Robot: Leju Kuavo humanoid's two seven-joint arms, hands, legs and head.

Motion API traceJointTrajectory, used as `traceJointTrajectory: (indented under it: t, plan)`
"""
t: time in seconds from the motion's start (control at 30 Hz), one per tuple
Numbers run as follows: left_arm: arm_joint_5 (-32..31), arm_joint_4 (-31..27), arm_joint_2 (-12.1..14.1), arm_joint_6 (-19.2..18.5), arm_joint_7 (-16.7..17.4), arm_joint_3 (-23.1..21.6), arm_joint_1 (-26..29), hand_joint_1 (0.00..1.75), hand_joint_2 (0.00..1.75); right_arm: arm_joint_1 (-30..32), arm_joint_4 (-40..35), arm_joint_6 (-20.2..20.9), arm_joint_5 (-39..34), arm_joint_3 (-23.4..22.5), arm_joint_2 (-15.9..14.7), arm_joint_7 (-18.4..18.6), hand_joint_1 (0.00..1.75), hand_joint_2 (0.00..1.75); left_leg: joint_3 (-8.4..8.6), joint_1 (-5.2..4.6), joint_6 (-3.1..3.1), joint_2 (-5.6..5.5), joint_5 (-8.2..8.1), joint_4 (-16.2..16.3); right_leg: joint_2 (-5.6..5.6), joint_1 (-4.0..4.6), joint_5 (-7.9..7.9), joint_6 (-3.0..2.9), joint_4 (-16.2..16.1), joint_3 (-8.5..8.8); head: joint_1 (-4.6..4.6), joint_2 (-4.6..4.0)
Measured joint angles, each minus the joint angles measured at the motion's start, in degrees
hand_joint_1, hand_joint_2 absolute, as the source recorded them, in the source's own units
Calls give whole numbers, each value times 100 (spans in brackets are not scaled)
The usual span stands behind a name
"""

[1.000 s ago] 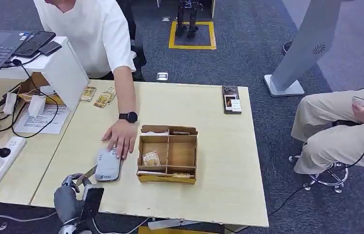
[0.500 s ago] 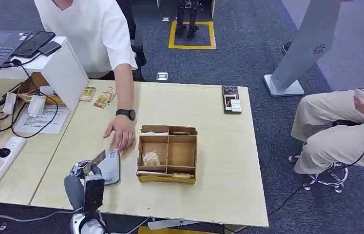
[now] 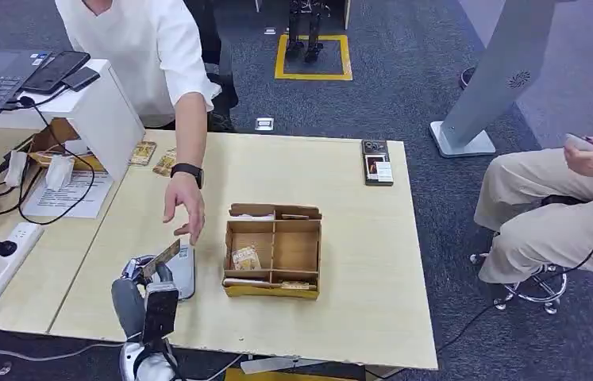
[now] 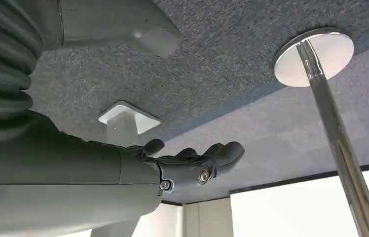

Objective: Pass the card to the sensor for recognition and then transmit it.

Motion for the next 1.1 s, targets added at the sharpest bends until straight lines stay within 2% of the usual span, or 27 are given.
traceJointTrajectory:
  t: [0.37, 0.63, 1.1]
  plan:
    - [-2, 0, 0, 0, 50, -33, -8, 175, 175, 0, 35, 0, 28, 0, 0, -4, 0, 175, 0, 0, 0, 0, 0, 0, 0, 0, 0, 0, 0, 0, 0, 2]
    - [-63, 31, 15, 0, 302, -33, -86, 175, 175, -13, 83, 0, 181, 0, 0, -98, 0, 175, 1, 0, 0, 2, 0, 0, 2, 0, 0, 0, 0, -4, 0, 2]
    - [293, 617, -24, -2, 439, -33, -965, 175, 175, -63, 192, 0, 295, 0, 0, -203, 0, 175, -2, 0, 3, -2, 3, 1, -3, 0, 1, 0, 0, -1, 0, 0]
